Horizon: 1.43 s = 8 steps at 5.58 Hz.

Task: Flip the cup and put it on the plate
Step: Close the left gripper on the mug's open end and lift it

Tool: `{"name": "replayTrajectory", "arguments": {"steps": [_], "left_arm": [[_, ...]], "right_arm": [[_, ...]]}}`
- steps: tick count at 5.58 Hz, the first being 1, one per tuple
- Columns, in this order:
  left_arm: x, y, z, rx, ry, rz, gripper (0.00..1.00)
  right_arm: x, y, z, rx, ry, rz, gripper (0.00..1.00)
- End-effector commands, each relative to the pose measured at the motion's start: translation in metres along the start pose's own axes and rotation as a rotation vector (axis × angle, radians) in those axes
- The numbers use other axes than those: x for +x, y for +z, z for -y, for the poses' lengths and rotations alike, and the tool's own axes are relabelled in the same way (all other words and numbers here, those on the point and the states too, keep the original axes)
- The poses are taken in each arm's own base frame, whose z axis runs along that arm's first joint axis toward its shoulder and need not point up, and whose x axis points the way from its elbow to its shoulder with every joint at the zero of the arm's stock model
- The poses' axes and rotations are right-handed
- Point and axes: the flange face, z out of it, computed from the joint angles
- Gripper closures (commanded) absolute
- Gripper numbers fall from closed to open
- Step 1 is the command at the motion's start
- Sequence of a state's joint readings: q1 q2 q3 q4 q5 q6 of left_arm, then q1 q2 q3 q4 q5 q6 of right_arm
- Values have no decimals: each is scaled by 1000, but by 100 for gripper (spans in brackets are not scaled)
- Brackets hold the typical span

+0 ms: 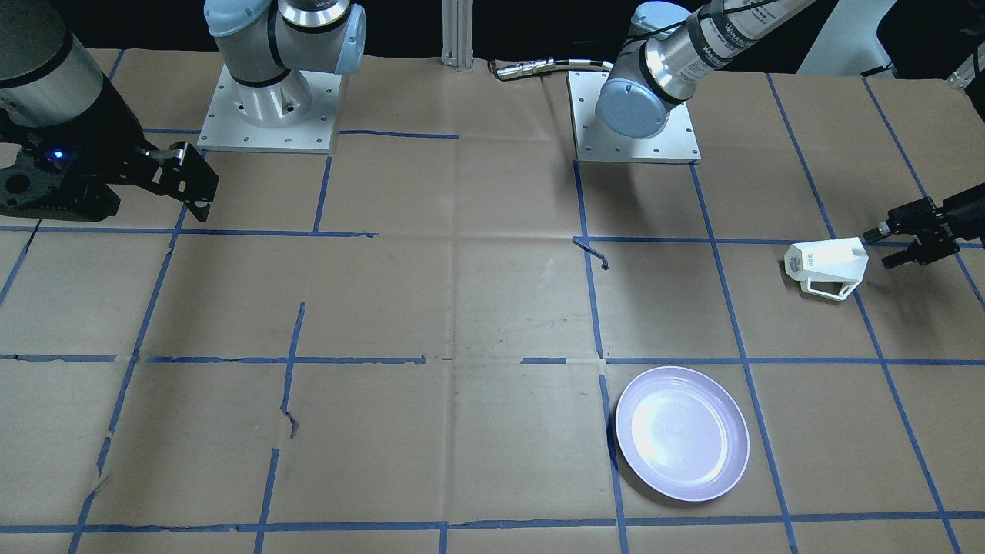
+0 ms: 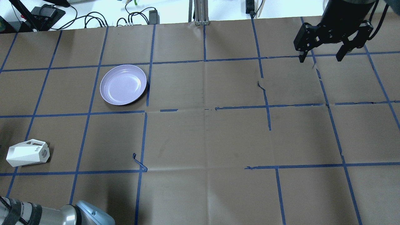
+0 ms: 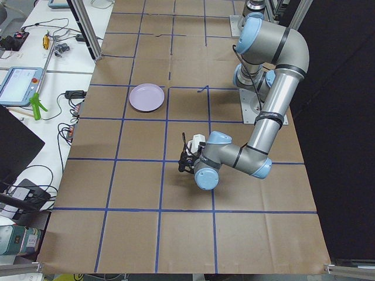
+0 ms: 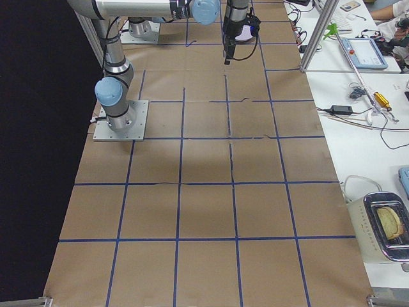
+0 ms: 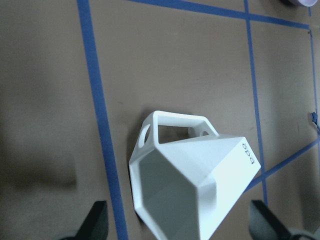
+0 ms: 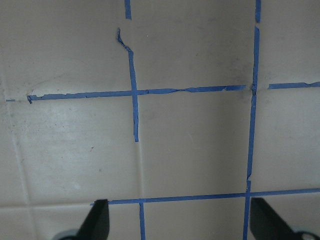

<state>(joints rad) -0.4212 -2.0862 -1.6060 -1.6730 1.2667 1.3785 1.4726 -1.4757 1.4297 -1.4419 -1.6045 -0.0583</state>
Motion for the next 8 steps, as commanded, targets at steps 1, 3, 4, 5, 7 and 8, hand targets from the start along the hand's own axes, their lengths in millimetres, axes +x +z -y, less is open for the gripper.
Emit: {"name": "replayTrajectory", "arguments": {"steps": [1, 3, 4, 5, 7, 8], "left_arm": [[8, 18, -3, 39, -33, -127, 3], [0, 30, -2, 61, 12, -169, 25], [1, 31, -3, 60, 12, -183, 50], [4, 29, -2, 57, 13, -183, 82], [33, 10, 8, 58, 5, -168, 100], [62, -6, 22, 58, -20, -138, 100]], "right_arm": [[0, 0, 0, 0, 0, 0, 0], [0, 0, 0, 0, 0, 0, 0], [0, 0, 0, 0, 0, 0, 0], [0, 0, 0, 0, 0, 0, 0], [0, 0, 0, 0, 0, 0, 0], [0, 0, 0, 0, 0, 0, 0]]}}
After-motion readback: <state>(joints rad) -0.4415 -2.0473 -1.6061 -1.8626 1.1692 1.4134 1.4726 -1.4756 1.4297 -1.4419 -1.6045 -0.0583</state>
